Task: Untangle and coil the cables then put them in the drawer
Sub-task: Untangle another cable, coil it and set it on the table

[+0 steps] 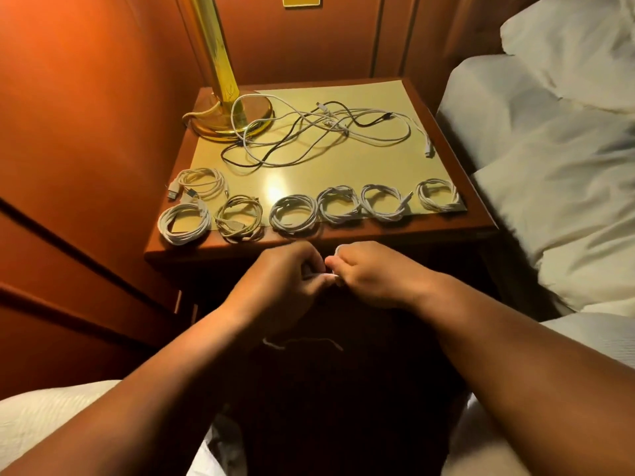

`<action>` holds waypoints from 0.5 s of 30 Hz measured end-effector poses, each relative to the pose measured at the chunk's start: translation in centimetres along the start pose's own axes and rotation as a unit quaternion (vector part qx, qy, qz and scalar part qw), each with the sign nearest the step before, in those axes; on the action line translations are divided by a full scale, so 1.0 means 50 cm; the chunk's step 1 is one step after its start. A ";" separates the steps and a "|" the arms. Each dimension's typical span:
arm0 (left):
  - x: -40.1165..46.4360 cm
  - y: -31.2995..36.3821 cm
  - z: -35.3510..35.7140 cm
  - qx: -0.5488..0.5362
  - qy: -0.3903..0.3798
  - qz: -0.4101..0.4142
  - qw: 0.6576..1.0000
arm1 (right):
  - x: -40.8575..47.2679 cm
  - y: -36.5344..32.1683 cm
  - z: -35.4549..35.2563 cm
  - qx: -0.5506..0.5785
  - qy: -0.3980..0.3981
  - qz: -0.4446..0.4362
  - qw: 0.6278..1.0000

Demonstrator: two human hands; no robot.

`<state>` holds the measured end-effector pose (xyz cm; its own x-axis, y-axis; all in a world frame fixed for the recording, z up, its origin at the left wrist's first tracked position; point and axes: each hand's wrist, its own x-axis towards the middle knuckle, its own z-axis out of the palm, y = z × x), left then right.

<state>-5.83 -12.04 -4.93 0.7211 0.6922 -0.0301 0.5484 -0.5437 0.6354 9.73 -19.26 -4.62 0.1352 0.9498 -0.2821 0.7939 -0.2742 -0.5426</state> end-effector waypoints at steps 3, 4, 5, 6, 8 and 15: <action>0.006 -0.008 -0.009 -0.103 0.023 -0.005 0.994 | -0.015 -0.017 -0.010 0.286 -0.088 0.117 0.947; 0.004 -0.004 -0.011 -0.173 0.016 -0.013 0.985 | -0.021 -0.019 -0.012 0.388 -0.127 0.142 0.902; 0.001 0.000 -0.011 -0.259 0.007 -0.020 0.966 | -0.027 -0.017 -0.012 0.469 -0.161 0.144 0.856; -0.003 0.005 -0.008 -0.339 -0.004 -0.029 0.941 | -0.032 -0.014 -0.011 0.530 -0.190 0.132 0.816; -0.012 0.012 0.005 -0.446 -0.026 -0.052 0.893 | -0.044 -0.007 -0.009 0.624 -0.231 0.098 0.740; -0.036 0.029 0.055 -0.593 -0.021 -0.108 0.798 | -0.077 0.000 0.004 0.747 -0.290 0.034 0.597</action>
<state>-5.16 -15.38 -6.09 0.6907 0.6794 -0.2478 -0.1064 0.4344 0.8944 9.12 -22.96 -3.70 -0.4350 0.8357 -0.3351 -0.6759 -0.5490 -0.4917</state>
